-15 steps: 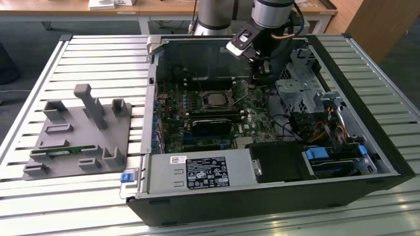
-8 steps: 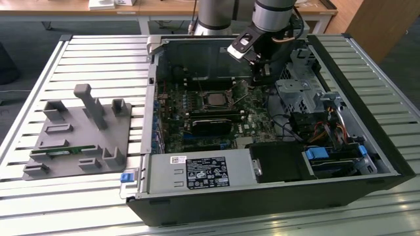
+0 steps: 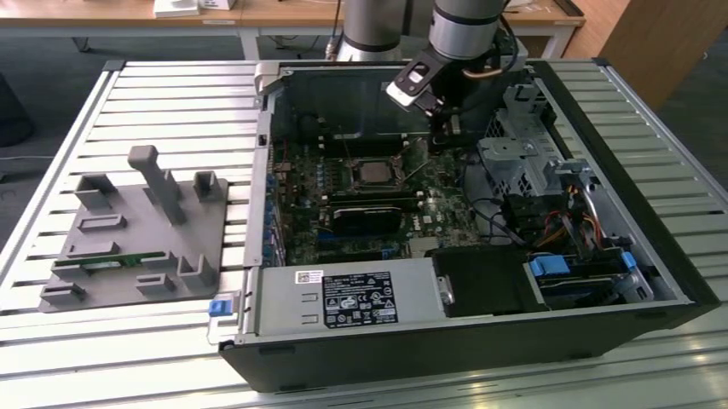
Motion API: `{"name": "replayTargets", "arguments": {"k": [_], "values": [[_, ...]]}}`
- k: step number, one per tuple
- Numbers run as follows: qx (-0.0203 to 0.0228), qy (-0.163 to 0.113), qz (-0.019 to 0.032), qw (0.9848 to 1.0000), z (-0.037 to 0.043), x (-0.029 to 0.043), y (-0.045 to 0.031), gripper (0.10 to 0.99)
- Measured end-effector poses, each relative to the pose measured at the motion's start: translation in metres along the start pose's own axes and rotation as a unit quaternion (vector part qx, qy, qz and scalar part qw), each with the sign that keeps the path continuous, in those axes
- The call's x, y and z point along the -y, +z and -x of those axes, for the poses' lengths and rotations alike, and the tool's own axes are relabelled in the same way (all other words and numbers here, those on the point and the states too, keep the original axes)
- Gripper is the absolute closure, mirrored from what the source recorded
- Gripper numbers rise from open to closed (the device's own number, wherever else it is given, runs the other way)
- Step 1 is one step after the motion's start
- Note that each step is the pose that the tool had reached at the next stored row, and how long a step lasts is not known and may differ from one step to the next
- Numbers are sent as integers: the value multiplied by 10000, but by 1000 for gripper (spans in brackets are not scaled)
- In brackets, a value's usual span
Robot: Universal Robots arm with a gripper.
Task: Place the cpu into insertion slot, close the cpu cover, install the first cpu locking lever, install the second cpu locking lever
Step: 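Close the cpu cover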
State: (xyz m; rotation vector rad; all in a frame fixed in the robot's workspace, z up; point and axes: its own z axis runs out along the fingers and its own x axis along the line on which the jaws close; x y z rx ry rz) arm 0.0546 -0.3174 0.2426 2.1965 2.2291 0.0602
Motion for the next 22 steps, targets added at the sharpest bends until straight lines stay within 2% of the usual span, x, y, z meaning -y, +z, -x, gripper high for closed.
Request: {"name": "replayTargets", "arguments": {"k": [4,15,19,22], "values": [[0,0,0,10000,-1,85,2,980],[0,0,0,10000,-4,264,12,980],[0,1,0,10000,-4,307,12,980],[-2,0,0,10000,-4,314,12,980]]}}
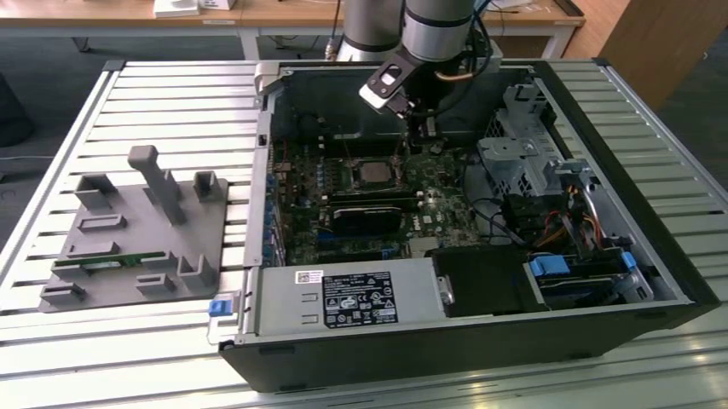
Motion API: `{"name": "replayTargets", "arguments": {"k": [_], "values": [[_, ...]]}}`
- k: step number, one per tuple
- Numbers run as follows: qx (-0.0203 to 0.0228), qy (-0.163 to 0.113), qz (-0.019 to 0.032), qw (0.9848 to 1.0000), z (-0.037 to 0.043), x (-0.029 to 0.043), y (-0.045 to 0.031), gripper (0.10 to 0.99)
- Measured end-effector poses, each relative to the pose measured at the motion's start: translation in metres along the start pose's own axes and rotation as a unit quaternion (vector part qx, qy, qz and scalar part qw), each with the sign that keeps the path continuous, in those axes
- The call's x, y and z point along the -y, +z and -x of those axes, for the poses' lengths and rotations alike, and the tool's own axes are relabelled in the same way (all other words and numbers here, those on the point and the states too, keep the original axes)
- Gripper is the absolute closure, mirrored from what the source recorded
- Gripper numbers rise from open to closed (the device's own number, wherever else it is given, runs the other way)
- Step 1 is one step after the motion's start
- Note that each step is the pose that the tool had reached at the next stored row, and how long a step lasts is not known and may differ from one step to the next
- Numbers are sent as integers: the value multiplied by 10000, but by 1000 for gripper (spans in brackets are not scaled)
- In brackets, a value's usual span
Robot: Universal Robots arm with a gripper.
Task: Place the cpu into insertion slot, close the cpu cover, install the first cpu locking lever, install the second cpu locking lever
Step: 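Close the cpu cover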
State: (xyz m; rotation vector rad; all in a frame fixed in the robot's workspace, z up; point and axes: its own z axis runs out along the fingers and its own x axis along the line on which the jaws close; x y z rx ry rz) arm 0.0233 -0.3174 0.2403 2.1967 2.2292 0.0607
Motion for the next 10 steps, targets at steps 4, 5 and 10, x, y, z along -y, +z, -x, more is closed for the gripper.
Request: {"name": "replayTargets", "arguments": {"k": [4,5,10], "values": [[0,0,0,10000,0,7,0,980],[0,0,0,10000,0,8,1,980],[-1,1,0,10000,0,14,10,980]]}}
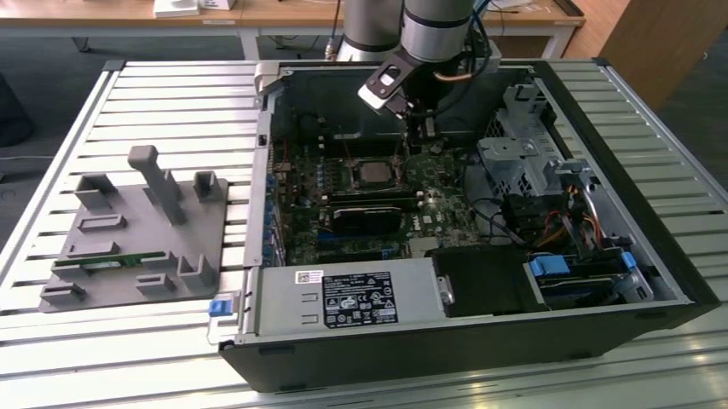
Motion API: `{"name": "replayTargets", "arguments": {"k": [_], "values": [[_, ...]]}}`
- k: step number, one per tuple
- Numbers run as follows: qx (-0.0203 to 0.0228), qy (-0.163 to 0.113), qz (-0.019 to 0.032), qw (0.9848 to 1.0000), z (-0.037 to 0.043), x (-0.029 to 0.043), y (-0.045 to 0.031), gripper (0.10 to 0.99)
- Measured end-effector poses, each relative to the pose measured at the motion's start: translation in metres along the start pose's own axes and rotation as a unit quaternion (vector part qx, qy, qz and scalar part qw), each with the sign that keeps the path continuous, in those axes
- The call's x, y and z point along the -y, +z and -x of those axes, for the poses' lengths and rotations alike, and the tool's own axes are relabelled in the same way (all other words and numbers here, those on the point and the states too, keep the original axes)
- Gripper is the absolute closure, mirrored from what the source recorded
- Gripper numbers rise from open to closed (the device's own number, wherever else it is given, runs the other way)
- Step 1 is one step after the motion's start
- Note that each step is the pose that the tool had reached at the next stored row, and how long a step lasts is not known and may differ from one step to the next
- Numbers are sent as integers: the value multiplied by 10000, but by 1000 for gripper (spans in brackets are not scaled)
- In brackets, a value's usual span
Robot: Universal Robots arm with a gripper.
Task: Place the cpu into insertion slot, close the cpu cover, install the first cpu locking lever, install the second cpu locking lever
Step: 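Close the cpu cover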
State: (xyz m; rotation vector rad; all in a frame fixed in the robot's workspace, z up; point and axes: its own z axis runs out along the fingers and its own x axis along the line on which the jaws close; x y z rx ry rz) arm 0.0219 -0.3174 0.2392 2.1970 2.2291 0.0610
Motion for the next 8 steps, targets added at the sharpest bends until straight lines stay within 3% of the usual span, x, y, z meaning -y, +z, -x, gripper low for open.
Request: {"name": "replayTargets", "arguments": {"k": [8], "values": [[1,0,0,10000,0,36,27,980]]}}
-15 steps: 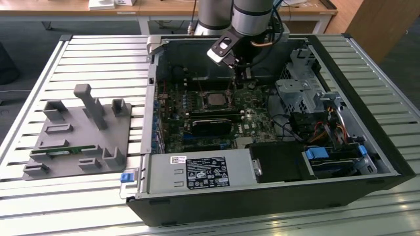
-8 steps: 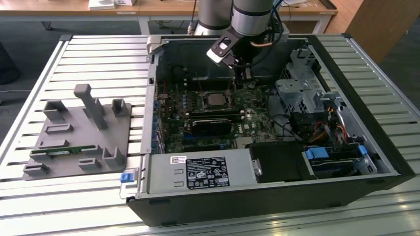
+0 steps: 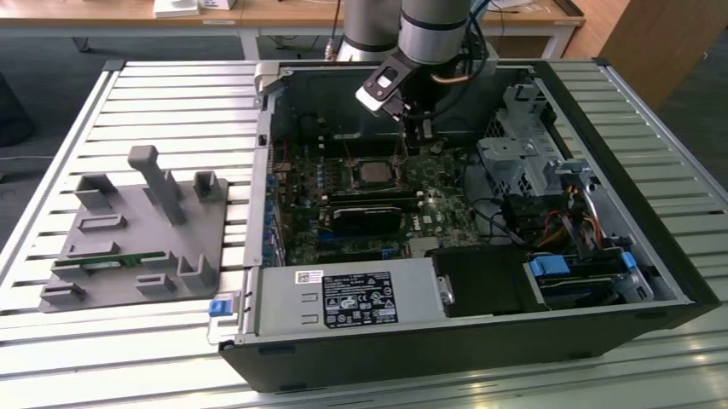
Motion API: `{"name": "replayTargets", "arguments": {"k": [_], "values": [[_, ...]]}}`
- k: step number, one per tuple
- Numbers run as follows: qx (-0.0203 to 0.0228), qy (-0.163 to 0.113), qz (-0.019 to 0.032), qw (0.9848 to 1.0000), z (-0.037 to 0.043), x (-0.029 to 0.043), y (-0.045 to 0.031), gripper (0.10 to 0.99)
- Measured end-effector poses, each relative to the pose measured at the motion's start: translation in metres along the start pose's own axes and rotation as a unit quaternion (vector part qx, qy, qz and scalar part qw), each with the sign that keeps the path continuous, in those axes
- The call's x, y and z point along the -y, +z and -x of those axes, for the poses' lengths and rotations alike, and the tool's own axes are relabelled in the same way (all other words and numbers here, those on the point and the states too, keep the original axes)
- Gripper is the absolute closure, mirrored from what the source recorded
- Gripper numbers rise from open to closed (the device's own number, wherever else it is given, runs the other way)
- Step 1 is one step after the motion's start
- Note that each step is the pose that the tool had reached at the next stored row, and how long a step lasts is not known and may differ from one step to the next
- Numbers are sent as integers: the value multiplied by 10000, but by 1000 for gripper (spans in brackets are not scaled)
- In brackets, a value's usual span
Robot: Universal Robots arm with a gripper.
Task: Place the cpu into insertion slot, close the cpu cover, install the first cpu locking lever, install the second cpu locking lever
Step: 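Close the cpu cover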
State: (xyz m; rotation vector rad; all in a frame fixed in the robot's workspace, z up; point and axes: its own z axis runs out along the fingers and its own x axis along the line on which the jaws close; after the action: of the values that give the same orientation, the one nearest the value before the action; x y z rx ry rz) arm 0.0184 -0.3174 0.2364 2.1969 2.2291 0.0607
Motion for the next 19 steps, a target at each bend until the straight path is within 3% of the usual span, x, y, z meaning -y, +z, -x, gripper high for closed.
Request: {"name": "replayTargets", "arguments": {"k": [14,19], "values": [[0,-1,0,10000,-1,113,54,980],[0,-1,0,10000,-2,229,70,980]]}}
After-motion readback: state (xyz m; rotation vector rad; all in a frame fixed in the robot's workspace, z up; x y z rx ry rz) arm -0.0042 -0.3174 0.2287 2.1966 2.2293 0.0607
